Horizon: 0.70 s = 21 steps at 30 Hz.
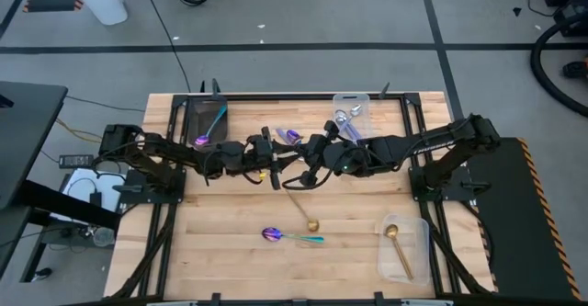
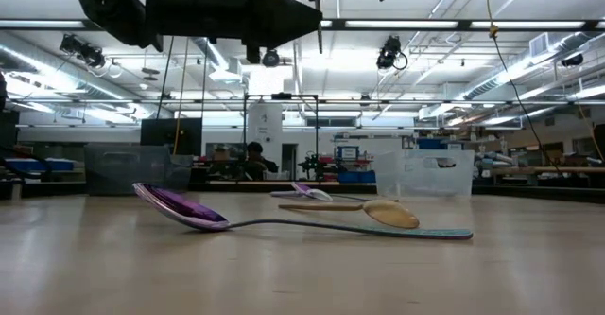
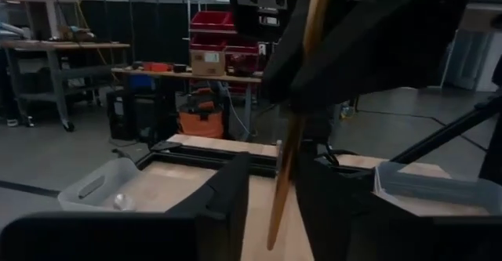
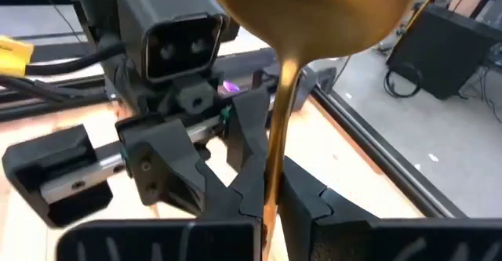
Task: Sort silverware by color (type)
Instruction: Put the gold spoon into the bottom transparent bin
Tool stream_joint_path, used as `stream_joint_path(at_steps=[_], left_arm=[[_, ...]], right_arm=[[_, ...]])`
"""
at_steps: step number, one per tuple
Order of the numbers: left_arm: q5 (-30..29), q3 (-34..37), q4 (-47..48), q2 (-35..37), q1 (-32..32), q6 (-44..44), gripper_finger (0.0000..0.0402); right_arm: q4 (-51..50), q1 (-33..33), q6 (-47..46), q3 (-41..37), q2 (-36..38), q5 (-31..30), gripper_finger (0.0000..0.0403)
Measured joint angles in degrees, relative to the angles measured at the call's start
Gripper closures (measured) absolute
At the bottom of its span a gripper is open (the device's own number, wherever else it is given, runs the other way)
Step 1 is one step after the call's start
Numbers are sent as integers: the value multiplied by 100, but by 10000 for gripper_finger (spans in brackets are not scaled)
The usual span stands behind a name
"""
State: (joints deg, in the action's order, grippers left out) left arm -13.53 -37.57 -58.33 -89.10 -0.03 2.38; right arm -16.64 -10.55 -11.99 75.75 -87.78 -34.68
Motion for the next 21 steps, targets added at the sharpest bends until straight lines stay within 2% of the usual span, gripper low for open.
stream_joint_path(at_steps=[4,11,14,21], left_arm=[[370,-175,480,2,144,19,268],[1237,-707,2207,2,353,-31,243],[1312,-828,2804,0,361,-42,230],[1322,-859,3107,4,362,-56,219]], right_arm=[[-377,-30,-192,0,45,2,379],[-1005,-30,-588,-4,345,315,379],[-1443,-56,-874,-2,428,442,379],[-2455,-178,-1836,0,437,1028,379]])
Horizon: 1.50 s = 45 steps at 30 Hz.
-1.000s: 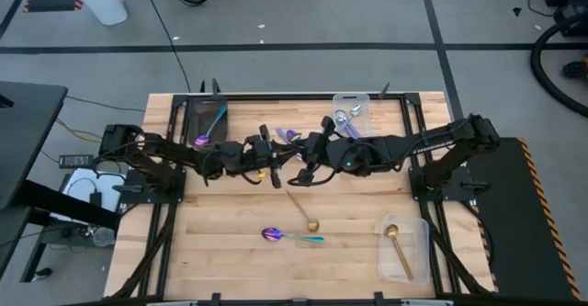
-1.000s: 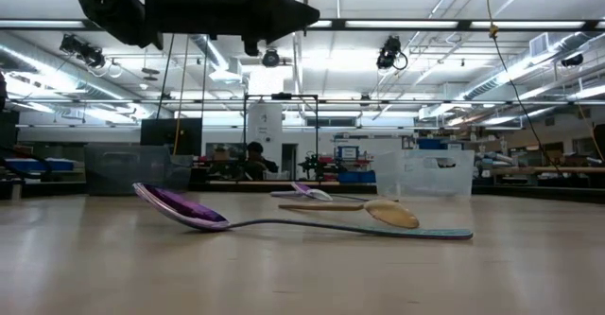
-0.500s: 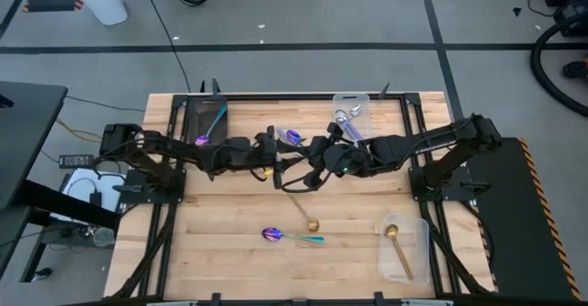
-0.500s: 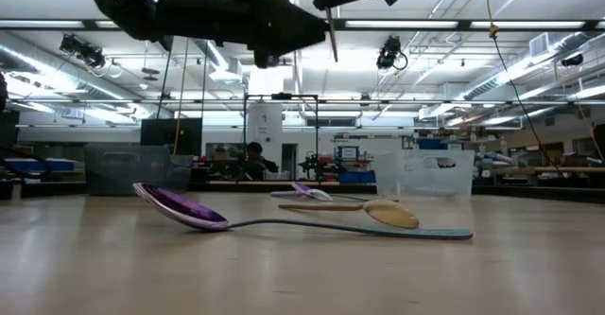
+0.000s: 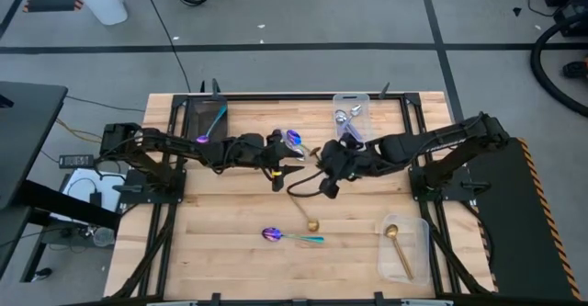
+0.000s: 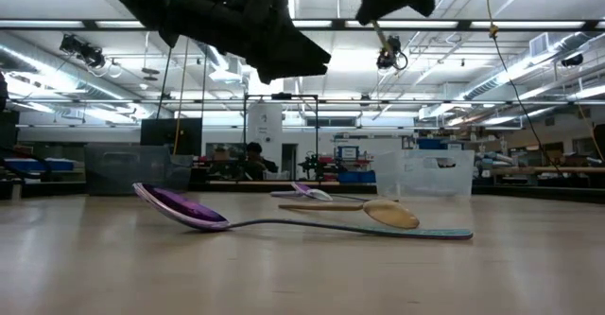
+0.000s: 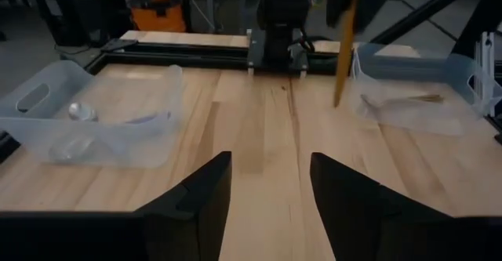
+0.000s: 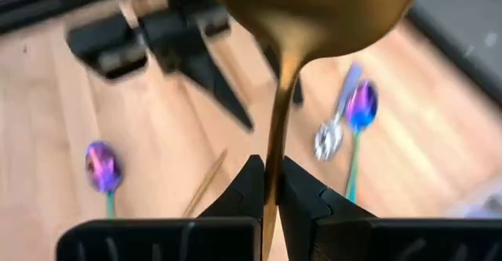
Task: Sort silverware by color (type)
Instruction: Put the gold spoon into the bottom transparent bin
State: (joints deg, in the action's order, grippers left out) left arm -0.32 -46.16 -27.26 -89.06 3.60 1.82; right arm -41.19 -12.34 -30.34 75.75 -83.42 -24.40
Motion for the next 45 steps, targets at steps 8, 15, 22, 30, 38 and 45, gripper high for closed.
stream_joint_path(at_steps=[8,15,22,30,38,45], left_arm=[[2,-2,299,0,149,-253,219],[-3,1,361,0,568,-390,219],[4,4,348,0,798,-519,219],[2,7,12,0,885,-744,219],[2,8,-307,0,863,-1000,219],[4,9,-327,0,844,-1002,219]], right_arm=[[-665,-367,-1552,0,0,479,366],[-1193,-886,-3151,0,0,637,365],[-1706,-1555,-4465,0,-19,629,374],[-2200,-2189,-5865,0,-149,703,371],[-2693,-2750,-6948,0,-366,1359,371],[-3232,-3323,-8060,-20,-485,1675,371]])
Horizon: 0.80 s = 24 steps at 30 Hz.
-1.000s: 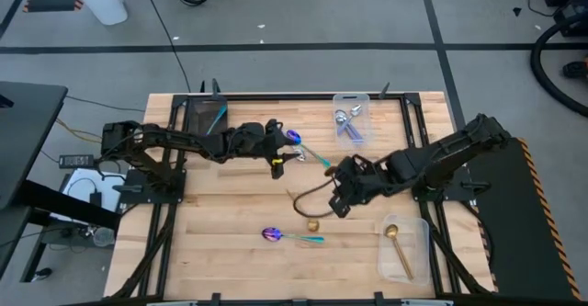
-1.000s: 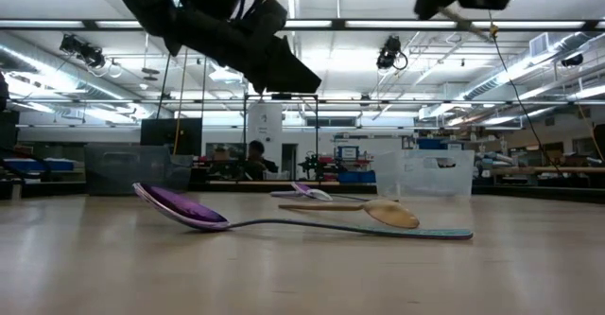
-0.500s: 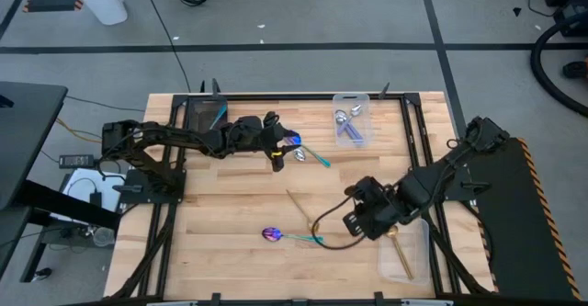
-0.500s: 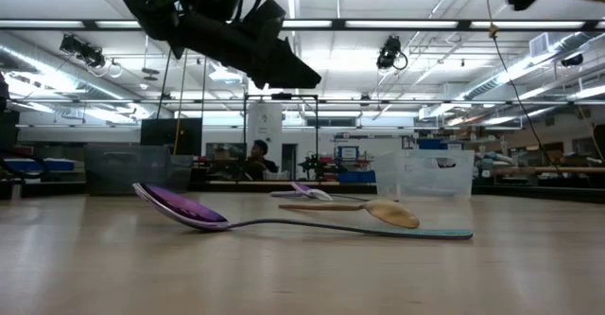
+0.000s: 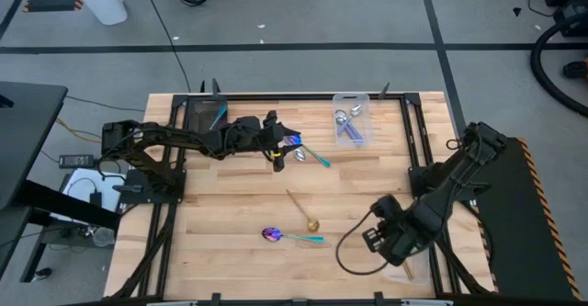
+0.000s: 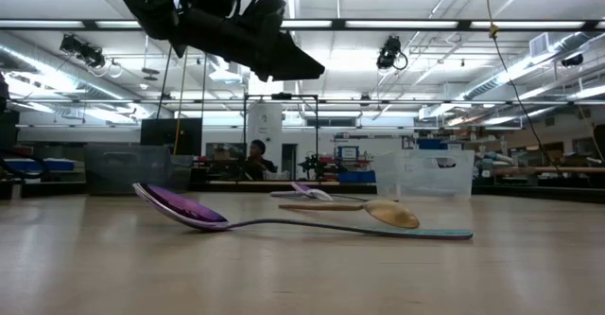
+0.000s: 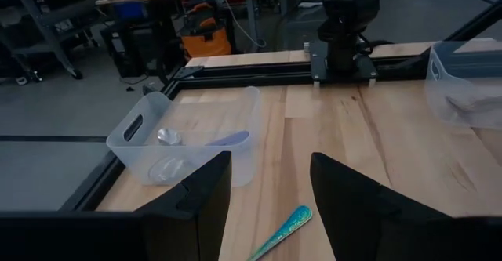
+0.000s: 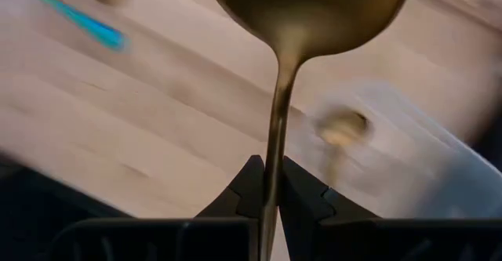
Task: Sort silverware by color (type)
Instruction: Put the gold spoon into the bottom transparent bin
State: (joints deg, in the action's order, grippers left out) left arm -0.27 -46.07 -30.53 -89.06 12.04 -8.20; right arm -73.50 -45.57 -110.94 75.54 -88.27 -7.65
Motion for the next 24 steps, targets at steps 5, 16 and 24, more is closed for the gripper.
stream_joint_path(at_steps=[5,16,24], left_arm=[[0,0,25,0,0,1,219],[0,1,31,0,-3,-4,219],[0,-1,36,0,-3,-5,219]], right_arm=[[-45,-454,-741,-294,-70,363,371],[1130,-877,-1105,-1333,-72,983,372],[2239,-864,-1305,-2129,-68,1466,373]])
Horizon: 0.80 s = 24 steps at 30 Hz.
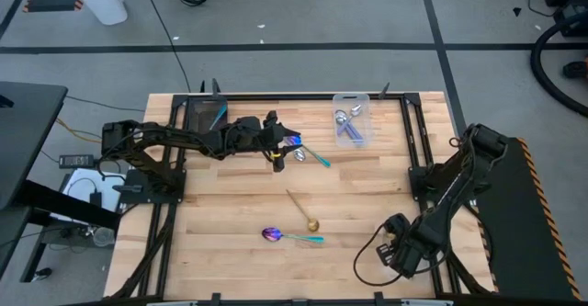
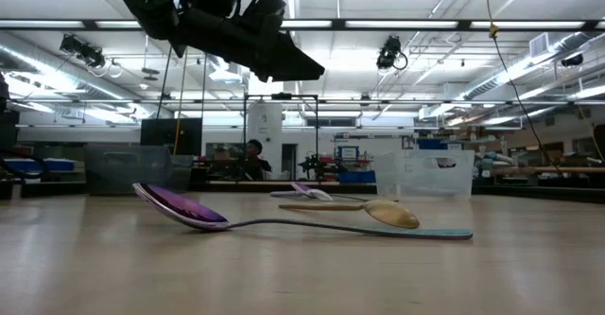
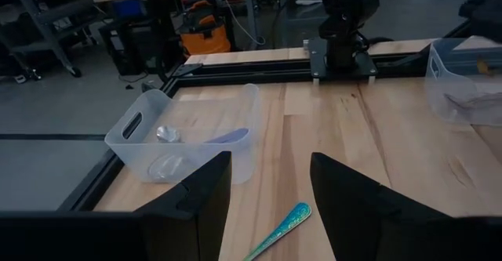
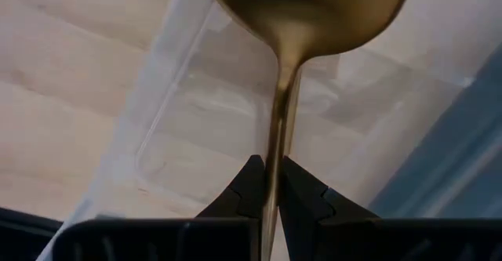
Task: Sort silverware by color (type)
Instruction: Put the gold spoon into the bottom transparent bin
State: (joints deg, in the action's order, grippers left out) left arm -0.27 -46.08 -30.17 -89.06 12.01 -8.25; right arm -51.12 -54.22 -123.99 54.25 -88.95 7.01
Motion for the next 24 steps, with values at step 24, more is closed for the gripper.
stream_joint_path(at_steps=[24], left_arm=[[656,0,415,0,-2,8,219]], right_arm=[[1061,9,-284,-843,0,229,311]])
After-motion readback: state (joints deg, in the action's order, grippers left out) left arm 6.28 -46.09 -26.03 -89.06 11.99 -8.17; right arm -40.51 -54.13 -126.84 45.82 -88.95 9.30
